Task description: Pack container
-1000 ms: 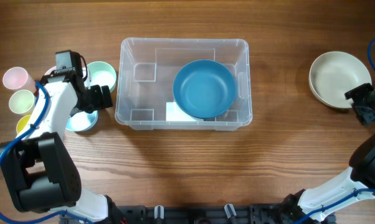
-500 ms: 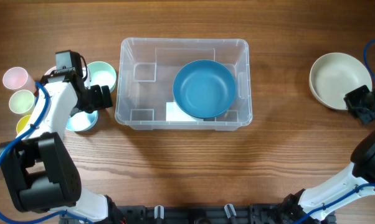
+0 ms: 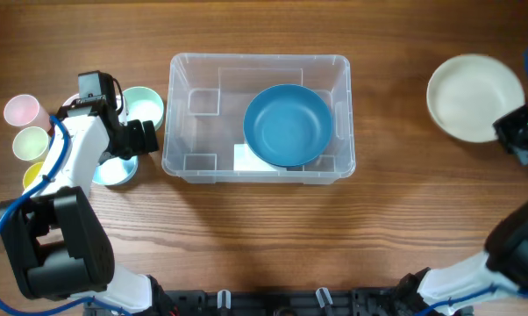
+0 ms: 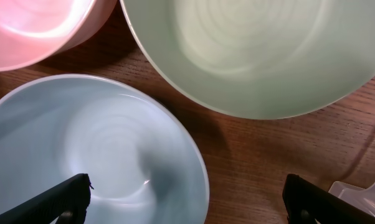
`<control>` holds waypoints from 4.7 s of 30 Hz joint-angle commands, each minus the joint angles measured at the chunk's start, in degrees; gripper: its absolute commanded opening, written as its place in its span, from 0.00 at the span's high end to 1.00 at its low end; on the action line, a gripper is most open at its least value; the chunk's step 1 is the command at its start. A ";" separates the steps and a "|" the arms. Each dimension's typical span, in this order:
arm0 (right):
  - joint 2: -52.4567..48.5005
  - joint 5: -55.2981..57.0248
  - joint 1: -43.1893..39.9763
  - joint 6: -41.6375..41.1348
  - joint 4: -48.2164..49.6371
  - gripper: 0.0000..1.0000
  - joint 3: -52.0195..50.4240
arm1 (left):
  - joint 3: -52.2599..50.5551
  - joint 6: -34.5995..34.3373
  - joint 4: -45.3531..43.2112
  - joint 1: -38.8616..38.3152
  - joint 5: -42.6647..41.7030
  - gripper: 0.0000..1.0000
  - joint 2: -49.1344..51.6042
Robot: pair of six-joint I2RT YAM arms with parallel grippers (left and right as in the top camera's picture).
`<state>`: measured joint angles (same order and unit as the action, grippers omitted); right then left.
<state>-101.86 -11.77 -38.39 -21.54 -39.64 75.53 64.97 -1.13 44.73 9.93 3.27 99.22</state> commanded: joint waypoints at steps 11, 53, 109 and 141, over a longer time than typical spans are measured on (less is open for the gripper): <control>31.21 -5.01 29.49 19.21 2.32 0.96 0.72 | -0.48 0.72 0.00 0.31 -0.68 0.00 0.55; 3.91 7.10 55.58 16.98 5.42 0.30 0.76 | -0.48 0.72 0.00 0.31 -0.68 0.00 0.55; 30.03 29.77 34.95 0.50 -15.26 0.01 0.76 | -0.48 0.70 -5.62 0.31 -6.03 0.00 0.55; 30.03 29.77 34.95 0.50 -15.26 0.01 0.74 | -0.48 9.97 1.84 0.31 -0.81 0.22 0.94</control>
<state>-71.99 16.82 -3.42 -20.16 -54.87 75.59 64.82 7.51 46.92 9.93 1.67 99.22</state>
